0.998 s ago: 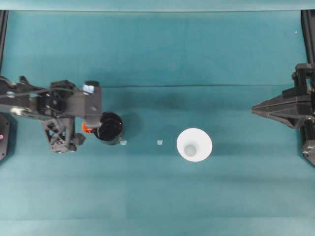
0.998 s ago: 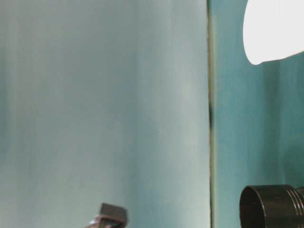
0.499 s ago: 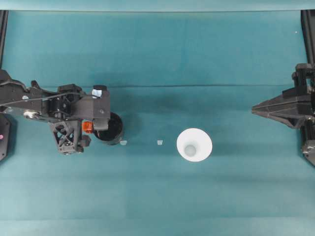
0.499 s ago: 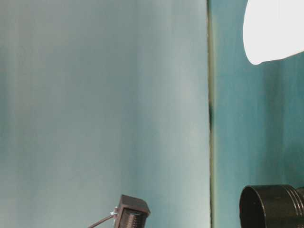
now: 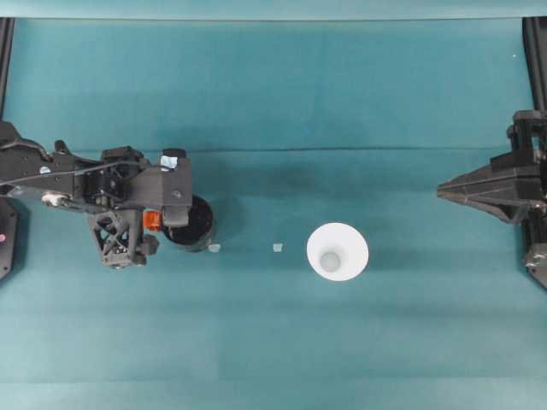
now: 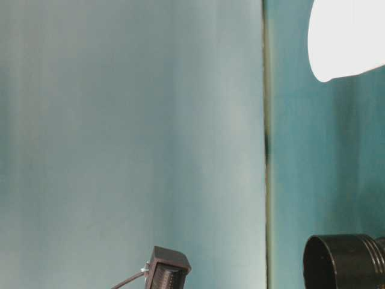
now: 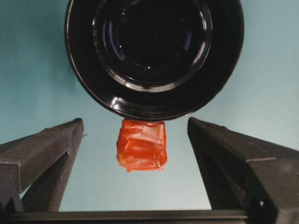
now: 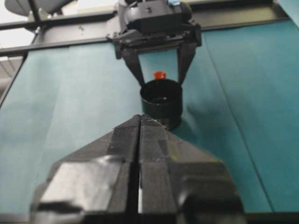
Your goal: Put the paper cup into the moved red handle cup holder.
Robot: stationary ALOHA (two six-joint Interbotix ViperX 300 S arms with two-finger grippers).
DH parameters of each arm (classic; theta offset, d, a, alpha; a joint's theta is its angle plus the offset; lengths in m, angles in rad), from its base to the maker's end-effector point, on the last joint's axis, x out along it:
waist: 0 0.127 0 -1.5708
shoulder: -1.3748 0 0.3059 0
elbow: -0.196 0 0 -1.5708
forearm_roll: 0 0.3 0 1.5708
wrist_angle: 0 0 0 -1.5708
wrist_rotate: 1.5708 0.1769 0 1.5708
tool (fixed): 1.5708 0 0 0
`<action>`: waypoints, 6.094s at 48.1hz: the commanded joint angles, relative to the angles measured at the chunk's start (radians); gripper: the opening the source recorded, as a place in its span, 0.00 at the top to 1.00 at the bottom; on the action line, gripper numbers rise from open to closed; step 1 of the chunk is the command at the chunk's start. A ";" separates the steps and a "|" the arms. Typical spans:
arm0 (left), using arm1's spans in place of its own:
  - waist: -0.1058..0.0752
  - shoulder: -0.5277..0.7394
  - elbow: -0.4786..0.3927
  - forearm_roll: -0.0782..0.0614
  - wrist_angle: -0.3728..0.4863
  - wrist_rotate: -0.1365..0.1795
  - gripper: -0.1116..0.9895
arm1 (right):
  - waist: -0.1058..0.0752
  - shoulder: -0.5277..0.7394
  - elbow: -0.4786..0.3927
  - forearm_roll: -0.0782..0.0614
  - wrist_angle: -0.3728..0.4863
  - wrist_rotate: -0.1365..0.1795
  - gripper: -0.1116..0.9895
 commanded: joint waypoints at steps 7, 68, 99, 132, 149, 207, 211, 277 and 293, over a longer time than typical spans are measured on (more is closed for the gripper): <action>0.000 -0.003 -0.006 0.003 -0.006 -0.003 0.00 | -0.002 0.006 -0.006 0.002 -0.006 0.008 1.00; -0.002 -0.130 -0.092 0.003 0.129 -0.002 0.65 | -0.002 0.006 -0.006 0.002 -0.006 0.008 1.00; -0.011 -0.193 -0.268 0.002 0.367 0.000 0.65 | -0.012 0.006 -0.006 0.002 -0.006 0.008 1.00; -0.025 0.064 -0.416 0.003 0.230 0.015 0.65 | -0.018 -0.005 -0.006 0.002 0.015 0.006 1.00; -0.048 0.173 -0.414 0.003 0.193 0.026 0.65 | -0.023 -0.015 -0.006 0.002 0.021 0.006 1.00; -0.058 0.308 -0.449 0.003 0.155 0.029 0.65 | -0.028 -0.017 -0.006 0.002 0.023 0.008 1.00; -0.058 0.310 -0.451 0.003 0.143 0.029 0.65 | -0.028 -0.015 -0.005 0.002 0.021 0.008 1.00; -0.058 0.313 -0.419 0.002 0.078 0.025 0.32 | -0.028 -0.017 -0.005 0.002 0.023 0.008 1.00; -0.058 0.310 -0.414 0.002 0.075 0.028 0.06 | -0.028 -0.015 -0.005 0.002 0.023 0.008 1.00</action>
